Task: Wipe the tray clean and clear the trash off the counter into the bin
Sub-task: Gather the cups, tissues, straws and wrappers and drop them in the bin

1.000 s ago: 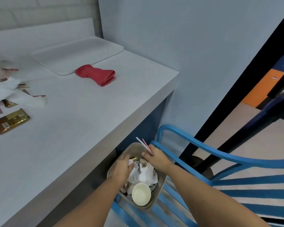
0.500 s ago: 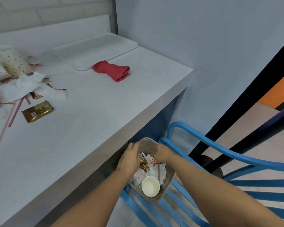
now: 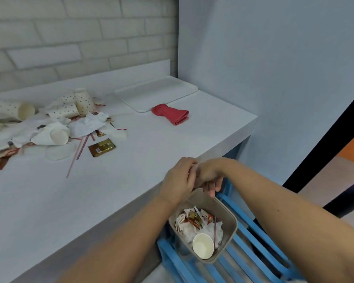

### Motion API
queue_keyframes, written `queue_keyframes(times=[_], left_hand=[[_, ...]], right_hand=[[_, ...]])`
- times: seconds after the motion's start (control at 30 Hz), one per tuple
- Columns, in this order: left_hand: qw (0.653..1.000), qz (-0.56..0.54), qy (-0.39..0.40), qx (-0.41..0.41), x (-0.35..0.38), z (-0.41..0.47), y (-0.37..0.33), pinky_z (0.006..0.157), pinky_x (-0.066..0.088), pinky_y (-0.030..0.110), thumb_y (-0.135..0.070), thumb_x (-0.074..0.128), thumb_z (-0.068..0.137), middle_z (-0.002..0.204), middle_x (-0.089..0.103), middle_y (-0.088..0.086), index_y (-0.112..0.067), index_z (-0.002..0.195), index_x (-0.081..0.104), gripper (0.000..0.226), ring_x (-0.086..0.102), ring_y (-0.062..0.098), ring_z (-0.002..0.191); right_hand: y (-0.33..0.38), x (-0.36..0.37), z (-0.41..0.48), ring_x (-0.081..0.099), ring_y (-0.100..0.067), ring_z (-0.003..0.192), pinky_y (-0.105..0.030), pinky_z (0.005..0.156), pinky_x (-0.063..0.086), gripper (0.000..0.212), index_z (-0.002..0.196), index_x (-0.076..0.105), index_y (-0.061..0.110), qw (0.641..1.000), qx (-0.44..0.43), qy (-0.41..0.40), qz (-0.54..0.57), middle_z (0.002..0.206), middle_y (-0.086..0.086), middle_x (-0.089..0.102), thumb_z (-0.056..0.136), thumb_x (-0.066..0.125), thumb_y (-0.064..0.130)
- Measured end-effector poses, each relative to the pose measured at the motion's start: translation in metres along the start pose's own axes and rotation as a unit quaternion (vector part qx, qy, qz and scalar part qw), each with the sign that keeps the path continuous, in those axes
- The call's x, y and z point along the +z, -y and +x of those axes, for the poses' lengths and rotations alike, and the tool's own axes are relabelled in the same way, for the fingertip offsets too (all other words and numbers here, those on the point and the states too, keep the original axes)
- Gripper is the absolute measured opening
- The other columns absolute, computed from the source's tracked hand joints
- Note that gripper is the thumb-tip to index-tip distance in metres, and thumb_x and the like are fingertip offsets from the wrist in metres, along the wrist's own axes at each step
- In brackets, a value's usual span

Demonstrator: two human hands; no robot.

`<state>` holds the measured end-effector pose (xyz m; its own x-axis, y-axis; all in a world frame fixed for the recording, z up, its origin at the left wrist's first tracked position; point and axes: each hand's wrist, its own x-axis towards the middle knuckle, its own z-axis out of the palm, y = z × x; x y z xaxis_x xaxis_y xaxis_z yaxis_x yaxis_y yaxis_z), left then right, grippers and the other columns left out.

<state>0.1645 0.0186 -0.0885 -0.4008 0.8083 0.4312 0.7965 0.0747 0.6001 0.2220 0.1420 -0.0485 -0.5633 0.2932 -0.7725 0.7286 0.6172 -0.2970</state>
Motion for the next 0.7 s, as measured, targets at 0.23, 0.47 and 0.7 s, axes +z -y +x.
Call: queue_keyframes(times=[0.23,0.47,0.7], left_hand=[[0.99,0.084,-0.107,-0.037,-0.087,0.007,0.007,0.073,0.035,0.015,-0.015,0.043,0.096,0.111,0.057,0.004,-0.009,0.115,0.057,0.024,0.053,0.013,0.081],[0.974,0.134,-0.164,-0.076,-0.177,-0.007,0.058,0.067,0.046,0.032,-0.013,0.047,0.092,0.105,0.049,0.0,-0.011,0.109,0.055,0.019,0.057,0.019,0.086],[0.948,0.231,-0.146,-0.163,-0.265,-0.043,0.145,0.078,0.041,0.025,-0.01,0.052,0.088,0.117,0.045,0.006,-0.011,0.114,0.054,0.026,0.045,0.022,0.108]], right_hand=[[0.085,-0.031,-0.041,0.057,-0.016,0.057,-0.022,0.054,0.045,0.01,0.082,0.058,0.012,0.992,-0.083,-0.065,-0.07,0.07,-0.007,0.061,0.091,0.056,0.016],[0.186,-0.039,-0.047,0.05,-0.013,0.056,-0.021,0.052,0.039,0.016,0.078,0.055,0.014,0.97,-0.163,-0.125,-0.134,0.067,-0.001,0.055,0.092,0.057,0.022],[0.293,-0.028,-0.014,0.049,-0.012,0.053,-0.019,0.048,0.038,0.01,0.083,0.056,0.014,0.951,-0.234,-0.149,-0.137,0.064,0.0,0.055,0.09,0.058,0.021]])
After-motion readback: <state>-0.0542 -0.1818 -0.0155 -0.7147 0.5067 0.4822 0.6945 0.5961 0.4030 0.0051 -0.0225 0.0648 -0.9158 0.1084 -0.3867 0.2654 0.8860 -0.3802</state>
